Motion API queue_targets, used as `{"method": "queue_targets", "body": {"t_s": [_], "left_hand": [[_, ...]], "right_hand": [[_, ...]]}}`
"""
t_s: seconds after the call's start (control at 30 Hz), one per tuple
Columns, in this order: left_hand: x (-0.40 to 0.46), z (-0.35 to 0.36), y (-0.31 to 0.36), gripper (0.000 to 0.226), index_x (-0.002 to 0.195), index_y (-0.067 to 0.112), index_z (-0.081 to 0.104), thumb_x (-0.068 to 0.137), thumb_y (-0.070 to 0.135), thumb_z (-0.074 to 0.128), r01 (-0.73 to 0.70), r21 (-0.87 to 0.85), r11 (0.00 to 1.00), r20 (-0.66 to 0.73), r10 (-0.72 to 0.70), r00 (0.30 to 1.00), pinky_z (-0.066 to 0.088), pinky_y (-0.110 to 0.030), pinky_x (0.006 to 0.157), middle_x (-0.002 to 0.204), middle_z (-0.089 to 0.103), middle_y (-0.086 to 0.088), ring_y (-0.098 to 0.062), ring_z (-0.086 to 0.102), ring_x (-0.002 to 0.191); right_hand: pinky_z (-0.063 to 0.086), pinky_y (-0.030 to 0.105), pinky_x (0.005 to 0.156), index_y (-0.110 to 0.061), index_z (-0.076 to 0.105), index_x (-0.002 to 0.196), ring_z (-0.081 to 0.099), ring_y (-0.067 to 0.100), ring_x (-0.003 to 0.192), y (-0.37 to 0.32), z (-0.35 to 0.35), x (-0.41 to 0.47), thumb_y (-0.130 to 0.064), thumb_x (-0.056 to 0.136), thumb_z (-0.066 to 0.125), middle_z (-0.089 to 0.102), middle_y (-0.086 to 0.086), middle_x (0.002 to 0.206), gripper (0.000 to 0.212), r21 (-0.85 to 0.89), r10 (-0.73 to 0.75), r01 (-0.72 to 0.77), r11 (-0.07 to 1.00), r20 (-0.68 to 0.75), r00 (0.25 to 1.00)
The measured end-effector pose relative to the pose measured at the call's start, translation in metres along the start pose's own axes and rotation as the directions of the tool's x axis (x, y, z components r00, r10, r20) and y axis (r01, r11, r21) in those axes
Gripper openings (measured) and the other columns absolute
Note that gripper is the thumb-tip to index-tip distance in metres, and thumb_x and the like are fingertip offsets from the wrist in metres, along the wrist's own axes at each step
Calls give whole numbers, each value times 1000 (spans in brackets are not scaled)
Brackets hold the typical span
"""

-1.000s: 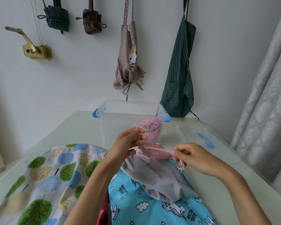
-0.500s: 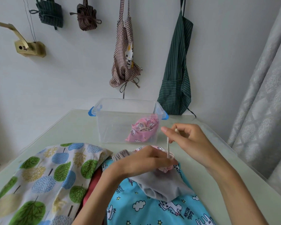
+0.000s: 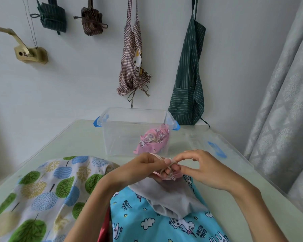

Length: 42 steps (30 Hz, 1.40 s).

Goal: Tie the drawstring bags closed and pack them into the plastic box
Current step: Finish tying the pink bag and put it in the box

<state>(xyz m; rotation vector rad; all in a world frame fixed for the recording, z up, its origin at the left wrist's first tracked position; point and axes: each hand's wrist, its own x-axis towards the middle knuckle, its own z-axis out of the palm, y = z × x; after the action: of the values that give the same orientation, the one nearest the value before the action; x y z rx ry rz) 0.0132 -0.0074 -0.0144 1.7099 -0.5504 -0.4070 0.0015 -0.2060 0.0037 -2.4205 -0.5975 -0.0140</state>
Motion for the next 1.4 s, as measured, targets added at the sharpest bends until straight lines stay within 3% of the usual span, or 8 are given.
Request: {"method": "queue_targets", "body": {"t_s": [0.17, 0.33, 0.47, 0.67, 0.87, 1.07, 1.2, 1.4], "left_hand": [[-3, -8, -1, 25, 85, 4, 73, 92, 21, 56, 21, -24, 999, -54, -23, 998, 56, -32, 88, 83, 70, -5, -9, 63, 82], [-5, -11, 0, 18, 93, 1, 74, 84, 15, 67, 18, -10, 1000, -165, -20, 986, 43, -10, 53, 72, 72, 11, 2, 61, 69], [-3, -7, 1, 6, 80, 5, 75, 77, 3, 71, -18, -244, 970, -288, -55, 956, 49, -9, 54, 72, 74, 4, -1, 68, 64], [-1, -1, 2, 30, 56, 15, 71, 74, -9, 71, -45, -277, 960, -351, -57, 935, 50, -12, 56, 64, 71, -2, -5, 67, 60], [-2, -2, 1, 31, 56, 13, 64, 72, -13, 68, -106, -168, 980, -317, 48, 947, 56, -21, 69, 71, 69, -11, -15, 66, 66], [-5, -1, 5, 21, 68, -1, 57, 70, -20, 65, -199, -89, 976, -383, 151, 911, 52, -17, 64, 63, 68, -3, -11, 66, 61], [-6, 0, 6, 20, 71, -3, 58, 69, -20, 66, -249, -11, 968, -403, 224, 887, 54, -20, 64, 63, 67, -4, -13, 65, 62], [-8, -2, 6, 30, 60, 16, 62, 64, -12, 72, -314, 208, 926, -517, 377, 768, 58, -24, 69, 69, 72, -8, -19, 69, 68]], "right_hand": [[35, 6, 71, -35, 73, 87, 57, -5, 83, 5, -7, -2, -34, 84, 66, 69, -16, 89, 8, -11, 11, -13, 1000, -143, 990], [34, 19, 56, -33, 75, 85, 39, 8, 49, 0, -16, -8, -26, 85, 67, 72, -10, 79, 11, 130, -24, 43, 991, -143, 989], [43, 13, 66, -26, 75, 90, 60, 0, 67, -7, -18, -11, -20, 87, 65, 74, -2, 75, 12, 203, -34, 34, 979, -5, 999], [34, 7, 52, -27, 77, 91, 47, -4, 46, -27, -16, -16, -27, 84, 68, 75, -3, 75, 11, 109, -4, -11, 994, 141, 990], [47, 20, 68, -40, 70, 92, 58, 3, 69, -16, -1, -2, -34, 88, 60, 67, -18, 81, 12, -24, 13, -18, 1000, -198, 980], [43, 13, 66, -32, 73, 96, 56, 3, 69, -12, 17, 8, -22, 81, 72, 64, -11, 84, 18, 218, -27, 76, 973, -220, 975], [44, 15, 59, -28, 69, 84, 67, 25, 76, -12, 22, 10, -15, 80, 70, 67, -1, 85, 14, 310, -35, 93, 946, -189, 981], [58, 47, 69, -17, 69, 80, 67, 33, 69, -14, 27, 11, -12, 74, 68, 68, 10, 74, 7, 392, -43, 116, 913, -190, 981]]}}
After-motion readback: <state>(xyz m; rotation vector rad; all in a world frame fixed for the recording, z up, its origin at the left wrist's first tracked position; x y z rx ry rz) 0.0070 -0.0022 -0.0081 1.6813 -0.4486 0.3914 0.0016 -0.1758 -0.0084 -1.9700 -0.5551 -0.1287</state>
